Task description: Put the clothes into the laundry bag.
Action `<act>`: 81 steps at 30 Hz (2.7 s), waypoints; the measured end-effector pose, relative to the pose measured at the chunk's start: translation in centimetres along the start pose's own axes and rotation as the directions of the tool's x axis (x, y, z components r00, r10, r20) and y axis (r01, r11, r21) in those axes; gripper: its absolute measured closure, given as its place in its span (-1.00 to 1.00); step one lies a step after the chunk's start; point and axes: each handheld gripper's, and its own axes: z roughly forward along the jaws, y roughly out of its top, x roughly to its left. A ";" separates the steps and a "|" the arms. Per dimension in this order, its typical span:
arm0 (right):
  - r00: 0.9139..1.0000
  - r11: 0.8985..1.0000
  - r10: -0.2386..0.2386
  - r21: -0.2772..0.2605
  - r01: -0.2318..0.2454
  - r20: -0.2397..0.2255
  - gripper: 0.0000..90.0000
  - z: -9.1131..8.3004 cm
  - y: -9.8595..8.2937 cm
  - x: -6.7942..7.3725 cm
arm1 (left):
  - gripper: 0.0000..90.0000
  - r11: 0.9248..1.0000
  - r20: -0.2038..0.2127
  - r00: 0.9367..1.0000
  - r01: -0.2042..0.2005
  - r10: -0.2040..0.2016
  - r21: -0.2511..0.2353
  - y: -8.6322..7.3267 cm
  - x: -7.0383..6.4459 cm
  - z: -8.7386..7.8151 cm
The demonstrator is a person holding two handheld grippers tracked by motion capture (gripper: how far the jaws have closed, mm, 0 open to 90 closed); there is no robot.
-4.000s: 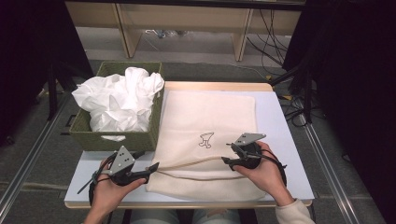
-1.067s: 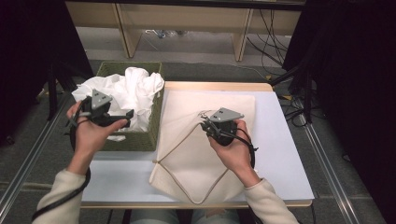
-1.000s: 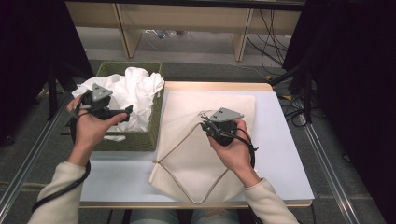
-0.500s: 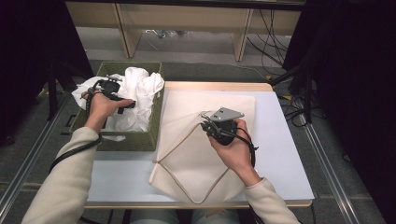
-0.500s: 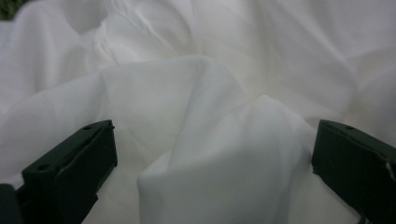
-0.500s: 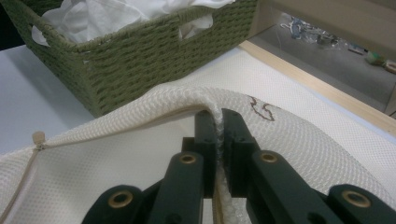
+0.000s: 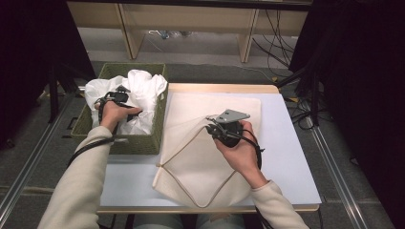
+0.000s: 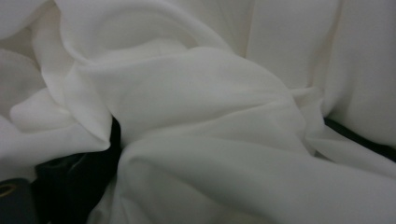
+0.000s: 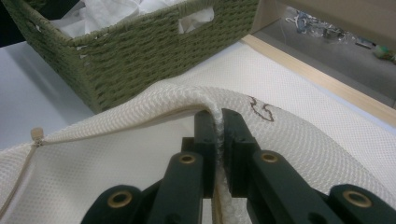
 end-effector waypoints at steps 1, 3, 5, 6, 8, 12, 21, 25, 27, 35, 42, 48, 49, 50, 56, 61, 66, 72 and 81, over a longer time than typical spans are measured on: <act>1.000 1.000 -0.012 0.000 0.012 0.000 0.91 0.0 0.0 -0.1 | -0.78 1.000 0.012 1.000 0.009 -0.009 -0.007 -0.1 0.2 0.3; 1.000 1.000 -0.003 0.003 0.003 -0.003 0.91 0.0 0.0 -0.1 | -0.63 1.000 0.014 1.000 0.010 -0.010 -0.002 -0.2 0.4 0.5; 1.000 1.000 0.005 0.006 -0.005 -0.003 0.91 0.0 0.0 -0.1 | -0.49 0.999 0.006 1.000 -0.008 0.008 0.044 0.0 0.4 0.3; 1.000 1.000 0.005 0.004 -0.005 -0.003 0.91 0.0 0.0 -0.1 | -0.41 1.000 -0.011 1.000 -0.014 0.014 0.011 -0.2 0.4 0.5; 1.000 1.000 -0.002 0.005 0.002 -0.003 0.91 0.0 0.0 -0.1 | -0.23 0.998 -0.017 0.999 -0.038 0.038 0.049 -0.1 0.4 0.3; 1.000 1.000 -0.008 0.010 0.008 -0.003 0.91 0.0 -0.1 -0.1 | 0.14 0.997 -0.023 0.999 -0.044 0.045 0.061 -0.1 0.1 0.2; 1.000 1.000 -0.010 -0.006 0.010 0.000 0.92 0.0 -0.1 -0.1 | 0.59 0.998 0.004 0.999 -0.043 0.043 -0.043 -0.1 0.4 -1.3; 0.999 0.999 0.032 0.011 -0.032 -0.002 0.92 -0.3 0.0 0.1 | 0.61 0.990 0.015 0.999 -0.033 0.036 -0.135 -0.1 0.7 -3.5; 1.000 1.000 0.013 0.000 -0.013 0.003 0.92 -0.3 0.0 -0.1 | 0.62 0.980 0.022 0.998 -0.053 0.059 -0.194 -0.1 0.7 -4.8; 1.000 1.000 0.001 -0.004 -0.001 -0.001 0.92 -0.1 0.0 0.0 | 0.63 0.891 0.006 0.998 -0.058 0.067 -0.450 0.0 0.1 -10.1; 1.000 1.000 0.005 -0.007 -0.005 0.003 0.93 -0.2 0.0 0.0 | 0.63 0.783 0.008 0.997 -0.056 0.078 -0.619 -0.9 -0.3 -13.7; 1.000 1.000 0.010 -0.010 -0.010 0.005 0.93 -0.2 -0.1 -0.1 | 0.64 0.695 0.002 0.996 -0.059 0.087 -0.717 -1.9 -0.7 -16.4; 1.000 1.000 0.007 -0.010 -0.007 0.006 0.93 -0.2 -0.1 -0.1 | 0.64 0.687 0.010 0.997 -0.044 0.074 -0.725 -2.2 -0.8 -16.9; 1.000 1.000 0.009 -0.010 -0.009 0.005 0.93 -0.2 -0.1 -0.1 | 0.64 0.665 0.015 0.997 -0.036 0.071 -0.746 -2.4 -1.0 -17.5; 1.000 1.000 0.014 -0.014 -0.014 0.009 0.93 -0.2 -0.1 -0.1 | 0.64 0.586 -0.018 0.994 -0.081 0.111 -0.806 -3.5 -1.3 -20.4; 1.000 1.000 0.010 -0.015 -0.010 0.007 0.93 -0.2 -0.1 -0.1 | 0.64 0.532 -0.016 0.992 -0.079 0.123 -0.843 -4.5 -1.5 -22.5; 1.000 1.000 0.013 -0.014 -0.013 0.010 0.93 -0.1 -0.1 -0.1 | 0.64 0.497 -0.011 0.991 -0.076 0.133 -0.864 -5.5 -1.5 -24.0; 1.000 1.000 0.012 -0.019 -0.012 0.011 0.93 0.0 -0.1 -0.1 | 0.64 0.474 -0.005 0.990 -0.074 0.144 -0.878 -6.7 -1.6 -25.2; 1.000 1.000 0.014 -0.019 -0.013 0.008 0.93 0.0 -0.1 -0.1 | 0.64 0.412 0.015 0.986 -0.056 0.166 -0.909 -9.1 -2.4 -28.5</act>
